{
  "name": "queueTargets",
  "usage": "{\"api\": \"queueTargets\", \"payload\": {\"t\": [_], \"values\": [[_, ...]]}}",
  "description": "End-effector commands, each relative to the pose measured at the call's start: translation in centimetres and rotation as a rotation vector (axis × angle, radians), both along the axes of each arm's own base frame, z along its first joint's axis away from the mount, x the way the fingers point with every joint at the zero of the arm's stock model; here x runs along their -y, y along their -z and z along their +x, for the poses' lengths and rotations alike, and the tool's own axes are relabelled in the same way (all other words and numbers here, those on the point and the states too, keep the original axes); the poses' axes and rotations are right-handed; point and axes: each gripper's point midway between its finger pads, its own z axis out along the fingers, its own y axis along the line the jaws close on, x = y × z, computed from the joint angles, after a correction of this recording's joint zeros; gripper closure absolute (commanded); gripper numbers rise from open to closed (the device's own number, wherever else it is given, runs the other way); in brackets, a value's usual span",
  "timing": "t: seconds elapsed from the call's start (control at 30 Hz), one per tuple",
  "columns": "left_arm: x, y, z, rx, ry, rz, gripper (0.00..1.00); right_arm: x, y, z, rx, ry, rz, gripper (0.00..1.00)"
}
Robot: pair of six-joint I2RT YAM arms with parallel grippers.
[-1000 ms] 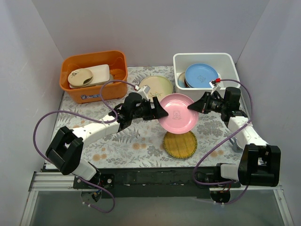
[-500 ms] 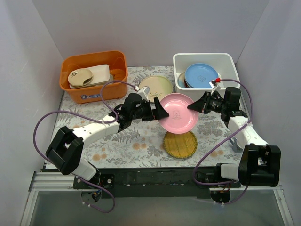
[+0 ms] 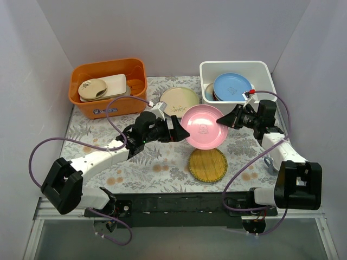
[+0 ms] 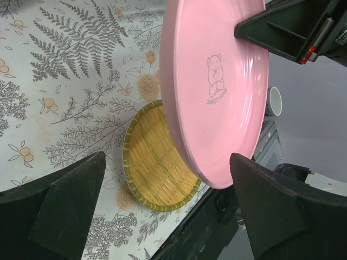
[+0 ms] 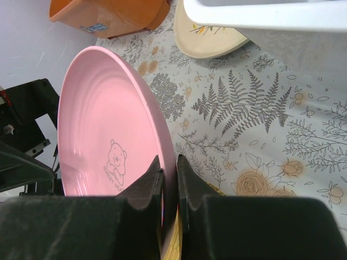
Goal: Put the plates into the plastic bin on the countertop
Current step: Place the plate in the plastic bin.
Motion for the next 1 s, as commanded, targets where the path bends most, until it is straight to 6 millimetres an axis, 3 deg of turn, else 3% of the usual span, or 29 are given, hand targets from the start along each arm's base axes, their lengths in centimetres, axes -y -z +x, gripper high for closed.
{"api": "queueTargets", "payload": {"t": [0.0,0.3,0.47,0.73,0.93,0.97], "values": [[-0.7,-0.7,-0.2,0.048,0.003,0.021,0.02,0.0,-2.7,2.2,0.091,0.019,0.007,0.99],[-1.5,-1.3,-0.9,0.077,-0.007,0.011,0.02,0.4,-4.3,4.1,0.12,0.035,-0.026,0.99],[-2.6,-1.8,-0.3,0.113,-0.061,0.04,0.02,0.7,-5.7,5.7,0.144,0.044,-0.048,0.99],[-2.8,-0.3,-0.6,0.07,-0.049,0.086,0.02,1.6,-7.6,9.2,0.15,0.096,-0.084,0.99],[-2.7,0.6,-0.9,0.047,-0.038,0.09,0.02,3.4,-7.2,12.3,0.099,0.16,-0.1,0.99],[-2.8,0.6,-0.9,0.047,-0.039,0.089,0.02,3.9,-8.3,12.9,0.115,0.17,-0.097,0.99]]}}
